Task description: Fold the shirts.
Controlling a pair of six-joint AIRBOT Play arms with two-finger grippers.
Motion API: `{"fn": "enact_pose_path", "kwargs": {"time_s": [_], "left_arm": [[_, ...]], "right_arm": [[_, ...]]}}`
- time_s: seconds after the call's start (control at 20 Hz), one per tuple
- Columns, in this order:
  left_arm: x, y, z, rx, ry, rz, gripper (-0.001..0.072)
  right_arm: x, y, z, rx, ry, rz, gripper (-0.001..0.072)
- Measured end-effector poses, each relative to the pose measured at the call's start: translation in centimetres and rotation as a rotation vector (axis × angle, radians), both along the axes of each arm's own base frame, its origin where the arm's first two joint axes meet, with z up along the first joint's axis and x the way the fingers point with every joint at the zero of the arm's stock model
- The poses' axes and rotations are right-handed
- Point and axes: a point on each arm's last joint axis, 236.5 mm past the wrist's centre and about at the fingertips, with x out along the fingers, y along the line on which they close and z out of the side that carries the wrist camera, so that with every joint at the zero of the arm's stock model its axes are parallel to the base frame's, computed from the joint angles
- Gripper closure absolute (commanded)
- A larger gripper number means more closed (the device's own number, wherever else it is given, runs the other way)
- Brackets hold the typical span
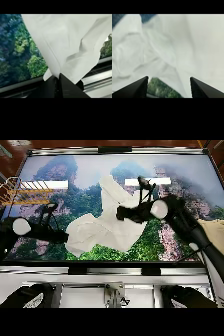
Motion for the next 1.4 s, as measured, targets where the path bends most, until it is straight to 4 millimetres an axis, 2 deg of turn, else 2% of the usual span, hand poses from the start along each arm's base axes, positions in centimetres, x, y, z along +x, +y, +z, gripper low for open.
{"fn": "enact_pose_path", "kwargs": {"time_s": [0.1,0.15,0.25,0.3,0.45,0.6,0.7,0.85,0.95,1.0,1.05,1.15,1.25,1.3,1.4], "left_arm": [[-2.0,-1.2,-0.3,-0.021,-0.007,0.006,0.0658],[-2.8,-1.7,-0.2,-0.034,-0.014,0.013,0.0657],[-3.8,-2.5,-0.1,-0.056,-0.019,0.024,0.0658],[-4.1,-2.8,0.0,-0.064,-0.021,0.028,0.0658],[-4.7,-3.3,0.0,-0.078,-0.02,0.037,0.0658],[-4.9,-3.5,0.1,-0.085,-0.02,0.045,0.0657],[-5.0,-3.5,0.1,-0.088,-0.018,0.051,0.0658],[-5.1,-3.6,0.1,-0.092,-0.017,0.054,0.0657],[-5.0,-3.7,0.3,-0.097,-0.026,0.054,0.0657],[-4.9,-3.7,0.6,-0.103,-0.038,0.055,0.0657],[-4.8,-3.7,0.9,-0.111,-0.053,0.057,0.0658],[-4.3,-3.9,1.8,-0.133,-0.095,0.062,0.0657],[-3.5,-4.1,3.0,-0.163,-0.151,0.072,0.0658],[-2.8,-4.4,3.9,-0.182,-0.187,0.08,0.0658],[-0.2,-4.8,7.0,-0.242,-0.302,0.114,0.0658]], "right_arm": [[3.1,-0.4,1.8,0.006,-0.062,0.009,0.0079],[4.2,0.1,1.7,0.011,-0.068,0.035,0.0079],[5.6,1.8,0.0,0.017,-0.036,0.111,0.0077],[5.8,3.2,-1.5,0.029,-0.004,0.16,0.0049],[4.6,8.0,-6.7,0.064,0.121,0.33,0.0046],[1.8,11.8,-11.1,0.065,0.204,0.501,0.0045],[0.6,13.4,-12.7,0.059,0.214,0.573,0.0046],[0.9,14.9,-14.2,0.052,0.184,0.583,0.0057],[1.6,15.6,-15.2,0.049,0.176,0.539,0.0255],[2.1,15.7,-15.7,0.045,0.173,0.507,0.0474],[2.5,15.6,-16.3,0.037,0.177,0.481,0.0632],[3.2,15.3,-16.9,0.022,0.178,0.441,0.0635],[4.3,14.4,-16.1,0.007,0.155,0.408,0.0635],[5.6,13.6,-14.6,0.002,0.111,0.386,0.0635],[8.4,11.8,-10.0,-0.005,-0.003,0.346,0.0635]]}}
